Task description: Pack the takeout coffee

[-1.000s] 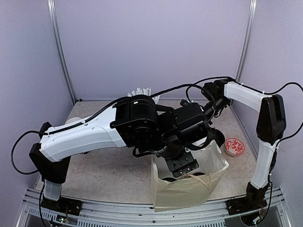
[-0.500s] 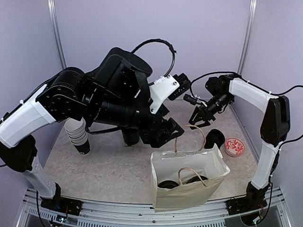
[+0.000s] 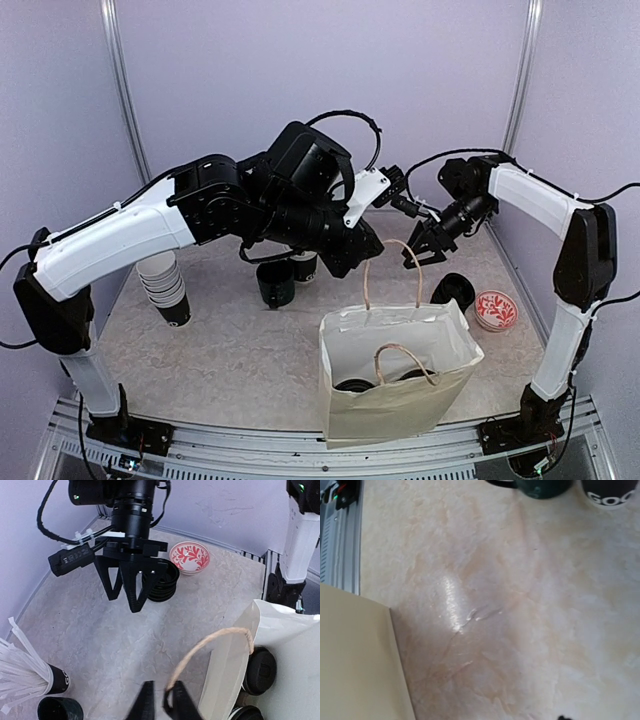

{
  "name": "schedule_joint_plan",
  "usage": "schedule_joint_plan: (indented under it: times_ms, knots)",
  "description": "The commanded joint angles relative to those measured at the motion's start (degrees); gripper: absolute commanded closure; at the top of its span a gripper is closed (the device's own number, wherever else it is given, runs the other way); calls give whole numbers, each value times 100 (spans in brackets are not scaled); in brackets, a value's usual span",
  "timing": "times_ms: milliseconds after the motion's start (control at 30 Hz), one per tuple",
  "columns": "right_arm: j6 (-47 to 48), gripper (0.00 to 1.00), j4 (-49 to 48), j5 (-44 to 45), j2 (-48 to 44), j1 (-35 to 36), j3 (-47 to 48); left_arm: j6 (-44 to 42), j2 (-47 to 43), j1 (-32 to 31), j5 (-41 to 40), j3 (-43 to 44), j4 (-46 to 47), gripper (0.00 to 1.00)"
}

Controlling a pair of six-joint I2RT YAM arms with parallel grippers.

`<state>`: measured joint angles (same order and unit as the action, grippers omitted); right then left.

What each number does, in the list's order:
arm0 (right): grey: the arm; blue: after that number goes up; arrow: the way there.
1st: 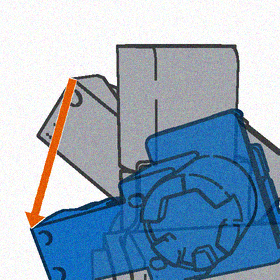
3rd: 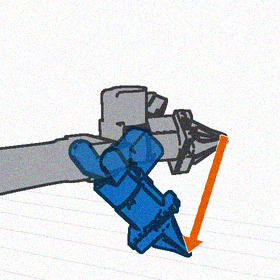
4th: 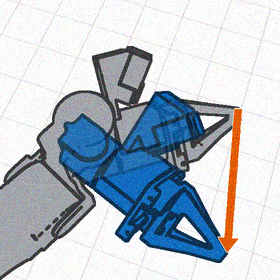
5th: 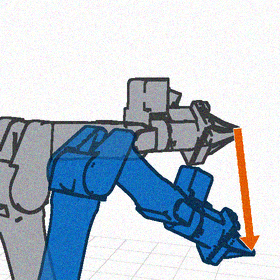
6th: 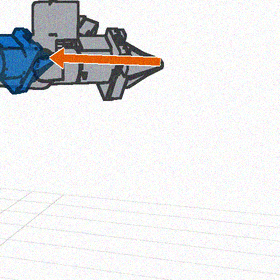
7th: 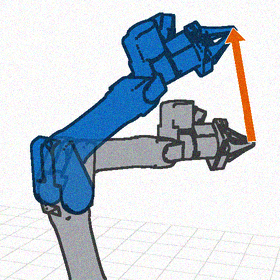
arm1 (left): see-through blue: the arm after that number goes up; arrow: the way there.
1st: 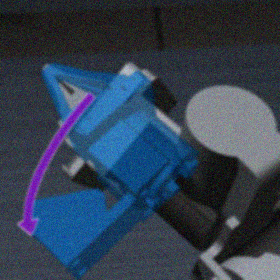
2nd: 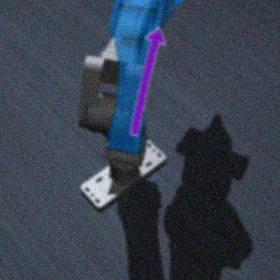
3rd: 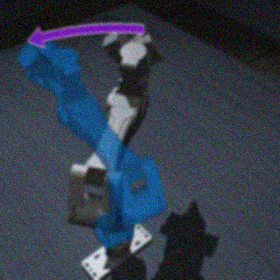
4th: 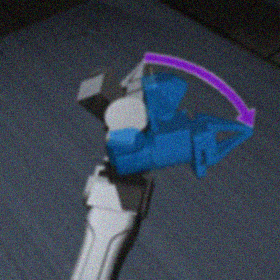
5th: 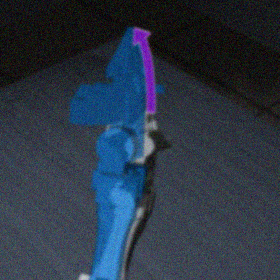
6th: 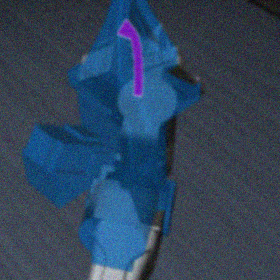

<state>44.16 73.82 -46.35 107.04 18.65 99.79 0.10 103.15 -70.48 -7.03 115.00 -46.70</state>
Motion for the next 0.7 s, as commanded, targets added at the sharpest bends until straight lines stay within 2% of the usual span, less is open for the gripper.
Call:
schedule_joint_plan:
  times_ms: [0, 233, 533, 667]
  knots:
    - [-187, 35, -222, 8, -204, -201, -60, -565, 71, 196, 465, 164, 487, 100]
    - [-308, 36, -328, -38, 63, -462, 165, -1074, 152, 236, 623, 440, 599, 100]
    - [-390, 36, -375, -82, 311, -468, 285, -1127, 87, 214, 929, 430, 424, 100]
    - [-394, 36, -293, -160, 402, -468, 357, -1114, 70, 114, 1386, 347, 199, 100]
